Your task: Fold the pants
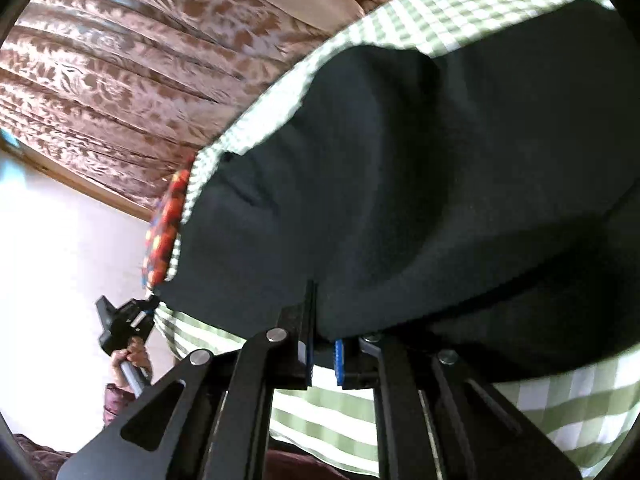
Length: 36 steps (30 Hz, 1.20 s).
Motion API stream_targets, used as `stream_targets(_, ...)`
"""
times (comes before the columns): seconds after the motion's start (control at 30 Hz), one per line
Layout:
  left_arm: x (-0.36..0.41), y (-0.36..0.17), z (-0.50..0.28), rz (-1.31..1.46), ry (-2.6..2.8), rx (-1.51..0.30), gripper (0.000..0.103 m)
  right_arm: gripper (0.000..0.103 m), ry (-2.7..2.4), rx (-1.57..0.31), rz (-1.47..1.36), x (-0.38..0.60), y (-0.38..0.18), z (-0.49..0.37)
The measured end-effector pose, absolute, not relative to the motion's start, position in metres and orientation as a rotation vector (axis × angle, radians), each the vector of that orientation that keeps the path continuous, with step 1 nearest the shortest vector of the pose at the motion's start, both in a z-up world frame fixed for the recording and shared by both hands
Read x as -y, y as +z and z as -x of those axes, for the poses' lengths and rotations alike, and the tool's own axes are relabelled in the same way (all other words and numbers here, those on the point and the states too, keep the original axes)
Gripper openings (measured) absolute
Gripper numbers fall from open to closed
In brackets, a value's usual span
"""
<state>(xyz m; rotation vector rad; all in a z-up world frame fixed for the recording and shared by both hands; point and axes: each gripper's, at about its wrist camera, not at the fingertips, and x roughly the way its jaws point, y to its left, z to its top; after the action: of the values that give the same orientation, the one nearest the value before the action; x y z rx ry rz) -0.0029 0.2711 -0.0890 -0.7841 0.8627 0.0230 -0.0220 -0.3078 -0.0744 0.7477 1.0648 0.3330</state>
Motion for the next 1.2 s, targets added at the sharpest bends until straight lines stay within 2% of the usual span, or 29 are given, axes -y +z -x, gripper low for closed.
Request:
stream_targets(0.17, -0.274, -0.081, 0.011, 0.772, 0.028, -0.847, 0.005, 0.006, 0.344, -1.057, -0.697, 0.302, -0.065, 0.024)
stream_targets(0.4, -0.276, -0.101, 0.009, 0.770, 0.050, -0.913, 0.005, 0.005, 0.313, -1.112, -0.691, 0.296, -0.092, 0.019)
stream_targets(0.6, -0.291, -0.092, 0.024, 0.829, 0.072, -0.876, 0.012, 0.005, 0.321, -1.116, -0.713, 0.299, -0.092, 0.017)
stream_targets(0.77, -0.294, -0.055, 0.038, 0.668, 0.207, -0.810, 0.012, 0.012, 0.338, -1.117, -0.733, 0.301, -0.092, 0.018)
stream_targets(0.8, -0.290, -0.049, 0.037, 0.654, 0.189, -0.791, 0.012, 0.015, 0.350, -1.116, -0.745, 0.302, -0.091, 0.018)
stream_targets(0.87, -0.268, -0.038, 0.031, 0.607, 0.110, -0.760, 0.012, 0.030, 0.370, -1.113, -0.758, 0.304, -0.089, 0.020)
stream_targets(0.97, -0.224, -0.036, 0.009, 0.501, 0.008, -0.790, 0.012, 0.038, 0.380, -1.098, -0.744, 0.310, -0.080, 0.028)
stream_targets(1.2, -0.112, -0.064, -0.015, 0.365, -0.265, -0.924, 0.012, 0.040, 0.025, -0.916, -0.859, 0.432, -0.064, 0.074)
